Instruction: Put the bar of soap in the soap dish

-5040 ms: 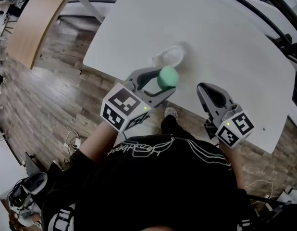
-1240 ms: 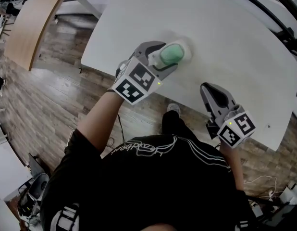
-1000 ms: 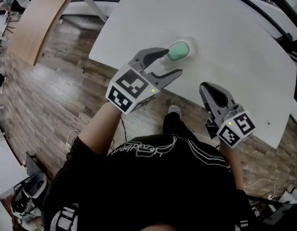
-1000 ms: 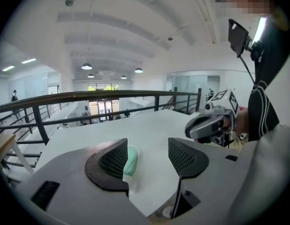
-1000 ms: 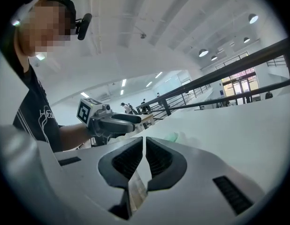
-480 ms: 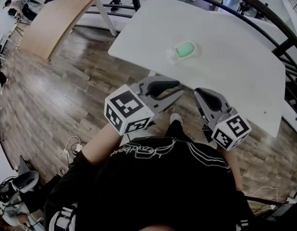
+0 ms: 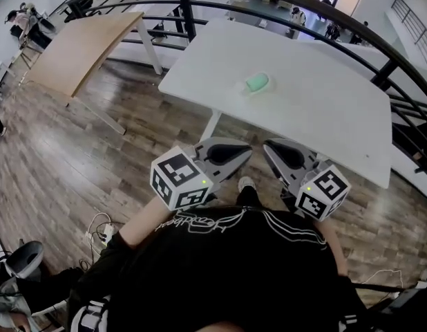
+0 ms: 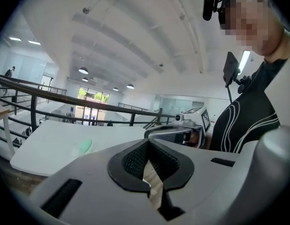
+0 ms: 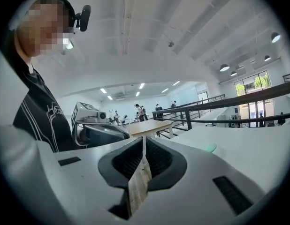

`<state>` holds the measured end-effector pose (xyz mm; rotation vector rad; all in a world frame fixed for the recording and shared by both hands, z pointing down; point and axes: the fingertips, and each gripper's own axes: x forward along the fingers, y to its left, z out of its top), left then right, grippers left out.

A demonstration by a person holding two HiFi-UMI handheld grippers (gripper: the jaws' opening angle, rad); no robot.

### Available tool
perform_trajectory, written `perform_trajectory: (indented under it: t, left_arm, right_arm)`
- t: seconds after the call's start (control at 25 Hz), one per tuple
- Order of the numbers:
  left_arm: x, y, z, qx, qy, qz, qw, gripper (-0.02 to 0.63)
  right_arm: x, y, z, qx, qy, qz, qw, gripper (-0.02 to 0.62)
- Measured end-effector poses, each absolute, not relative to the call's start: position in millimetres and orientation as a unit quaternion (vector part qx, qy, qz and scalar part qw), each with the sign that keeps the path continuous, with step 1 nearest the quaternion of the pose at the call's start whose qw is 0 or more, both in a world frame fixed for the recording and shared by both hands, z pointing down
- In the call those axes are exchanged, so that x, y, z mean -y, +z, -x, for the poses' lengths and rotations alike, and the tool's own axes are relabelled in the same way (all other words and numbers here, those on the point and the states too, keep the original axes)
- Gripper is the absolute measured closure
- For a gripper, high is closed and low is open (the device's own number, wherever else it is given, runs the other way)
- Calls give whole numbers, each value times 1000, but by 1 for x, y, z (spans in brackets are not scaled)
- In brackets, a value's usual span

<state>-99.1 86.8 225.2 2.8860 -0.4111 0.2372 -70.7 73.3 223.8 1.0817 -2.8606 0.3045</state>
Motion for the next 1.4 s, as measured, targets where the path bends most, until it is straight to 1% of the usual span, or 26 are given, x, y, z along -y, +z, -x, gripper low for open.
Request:
perform_trajectory:
  t: [0.24, 0.92, 1.4]
  left_arm:
    - [-96, 228, 106, 149, 71, -979, 118, 598]
    - [-87, 222, 94, 135, 63, -982, 117, 598]
    - [-93, 224, 98, 126, 67, -983, 115, 598]
  right_arm:
    - [-89, 225, 68, 930, 106, -351, 21, 571]
    - [-86, 229, 60, 925, 115, -361, 33, 572]
    - [-93, 226, 64, 922, 114, -367, 35, 572]
